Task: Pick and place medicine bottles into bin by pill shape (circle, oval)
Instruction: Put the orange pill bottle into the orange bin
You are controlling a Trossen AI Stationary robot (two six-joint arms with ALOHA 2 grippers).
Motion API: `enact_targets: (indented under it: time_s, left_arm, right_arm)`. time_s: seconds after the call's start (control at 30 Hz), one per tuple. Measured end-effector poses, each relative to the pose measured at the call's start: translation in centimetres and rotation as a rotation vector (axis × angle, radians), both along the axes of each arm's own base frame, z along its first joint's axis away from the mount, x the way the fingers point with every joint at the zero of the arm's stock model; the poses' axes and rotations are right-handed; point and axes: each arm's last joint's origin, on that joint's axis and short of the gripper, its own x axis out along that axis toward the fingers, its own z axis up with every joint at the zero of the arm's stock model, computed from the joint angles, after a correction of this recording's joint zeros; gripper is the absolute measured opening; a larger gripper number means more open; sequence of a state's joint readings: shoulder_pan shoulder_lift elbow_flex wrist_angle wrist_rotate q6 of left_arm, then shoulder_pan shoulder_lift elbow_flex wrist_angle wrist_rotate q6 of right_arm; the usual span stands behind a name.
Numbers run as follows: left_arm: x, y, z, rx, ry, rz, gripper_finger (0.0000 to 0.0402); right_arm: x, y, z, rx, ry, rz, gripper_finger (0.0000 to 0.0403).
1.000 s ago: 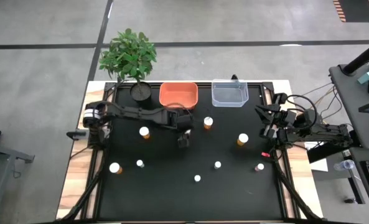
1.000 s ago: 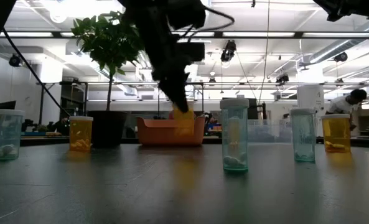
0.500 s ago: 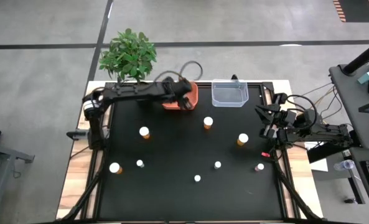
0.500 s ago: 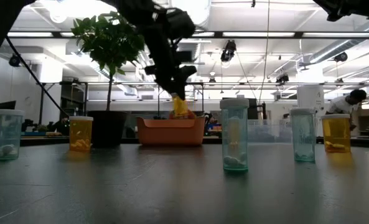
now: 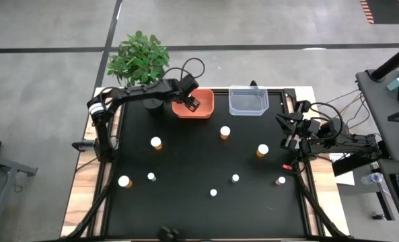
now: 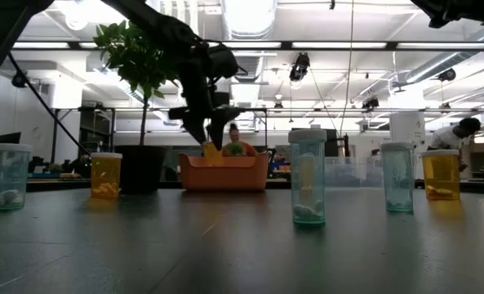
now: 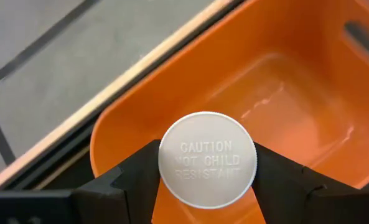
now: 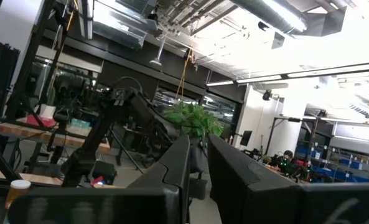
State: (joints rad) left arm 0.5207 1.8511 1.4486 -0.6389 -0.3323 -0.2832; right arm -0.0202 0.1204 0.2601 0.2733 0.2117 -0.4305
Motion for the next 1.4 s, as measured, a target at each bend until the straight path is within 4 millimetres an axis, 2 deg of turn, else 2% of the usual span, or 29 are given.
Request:
enact_targets:
  time_s: [0.43, 1.4]
  left_arm:
    - [-0.7, 0.2, -1.6, 0.014, 0.031, 0.049, 0.0205]
    - [-0.8, 0.2, -1.8, 0.011, 0.033, 0.053, 0.0206]
  right_arm:
    - [0.0, 0.0, 0.0, 0.000, 0.000, 0.000, 0.0050]
    - [0.0, 0.0, 0.0, -0.007, 0.000, -0.003, 0.0050]
